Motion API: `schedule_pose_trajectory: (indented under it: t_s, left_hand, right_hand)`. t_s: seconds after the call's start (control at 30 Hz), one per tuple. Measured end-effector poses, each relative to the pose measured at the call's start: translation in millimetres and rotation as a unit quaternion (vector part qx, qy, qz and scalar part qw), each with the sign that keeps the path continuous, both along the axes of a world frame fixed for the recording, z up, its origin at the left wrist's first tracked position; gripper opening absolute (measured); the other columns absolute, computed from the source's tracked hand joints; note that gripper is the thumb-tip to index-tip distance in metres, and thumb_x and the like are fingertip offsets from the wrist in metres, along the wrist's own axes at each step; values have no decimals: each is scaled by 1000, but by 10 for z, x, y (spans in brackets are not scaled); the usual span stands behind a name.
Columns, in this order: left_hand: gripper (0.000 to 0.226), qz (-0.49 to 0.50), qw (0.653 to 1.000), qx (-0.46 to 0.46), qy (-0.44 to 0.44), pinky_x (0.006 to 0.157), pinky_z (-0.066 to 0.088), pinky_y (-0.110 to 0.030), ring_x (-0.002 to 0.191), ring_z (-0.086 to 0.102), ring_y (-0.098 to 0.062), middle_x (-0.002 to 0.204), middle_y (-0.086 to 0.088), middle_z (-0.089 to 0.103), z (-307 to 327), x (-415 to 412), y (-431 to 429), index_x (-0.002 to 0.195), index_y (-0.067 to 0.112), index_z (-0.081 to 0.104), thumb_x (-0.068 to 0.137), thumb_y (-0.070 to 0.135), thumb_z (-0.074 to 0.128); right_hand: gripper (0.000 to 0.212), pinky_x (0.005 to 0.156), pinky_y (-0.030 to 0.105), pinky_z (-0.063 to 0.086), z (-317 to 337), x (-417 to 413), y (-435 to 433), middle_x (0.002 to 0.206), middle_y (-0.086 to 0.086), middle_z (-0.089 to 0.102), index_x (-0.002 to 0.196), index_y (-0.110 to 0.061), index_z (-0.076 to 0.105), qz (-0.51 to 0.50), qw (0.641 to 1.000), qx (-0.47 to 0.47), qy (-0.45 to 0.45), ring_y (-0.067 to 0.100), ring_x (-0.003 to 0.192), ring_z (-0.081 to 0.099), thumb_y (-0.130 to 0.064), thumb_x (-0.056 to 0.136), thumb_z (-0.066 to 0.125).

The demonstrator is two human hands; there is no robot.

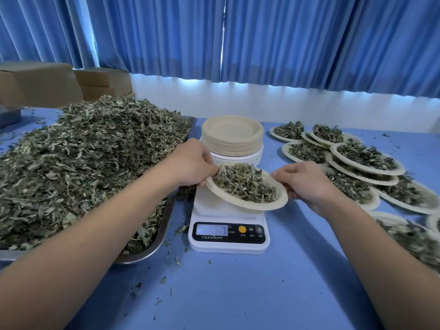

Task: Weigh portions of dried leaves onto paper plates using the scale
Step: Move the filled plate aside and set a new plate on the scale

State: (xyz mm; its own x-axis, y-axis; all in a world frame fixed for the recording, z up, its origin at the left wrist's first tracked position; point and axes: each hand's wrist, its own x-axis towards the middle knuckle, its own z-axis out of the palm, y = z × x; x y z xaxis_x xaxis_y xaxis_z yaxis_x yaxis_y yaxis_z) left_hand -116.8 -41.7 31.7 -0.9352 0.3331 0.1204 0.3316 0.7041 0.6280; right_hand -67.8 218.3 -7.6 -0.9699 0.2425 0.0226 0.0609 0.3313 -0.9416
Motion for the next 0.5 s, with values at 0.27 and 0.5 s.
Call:
schedule_pose_trajectory:
  t_s: [0.27, 0.5]
  left_hand:
    - [9, -8, 959, 226, -168, 42, 44, -21, 46, 57, -10, 59, -4, 65, 89, 54, 478, 82, 3, 69, 89, 9, 71]
    - [5, -57, 912, 313, -259, 45, 48, -21, 53, 56, -17, 81, -17, 60, 207, 186, 1147, 97, -1, 63, 92, 0, 63]
  right_hand:
    - [9, 38, 20, 43, 379, 62, 433, 55, 8, 67, 87, -1, 79, -78, 996, 47, 11, 11, 38, 54, -7, 91, 73]
    - [8, 47, 24, 45, 584, 288, 1035, 69, 11, 70, 85, -9, 79, -138, 984, 111, 12, 19, 51, 55, -16, 89, 77]
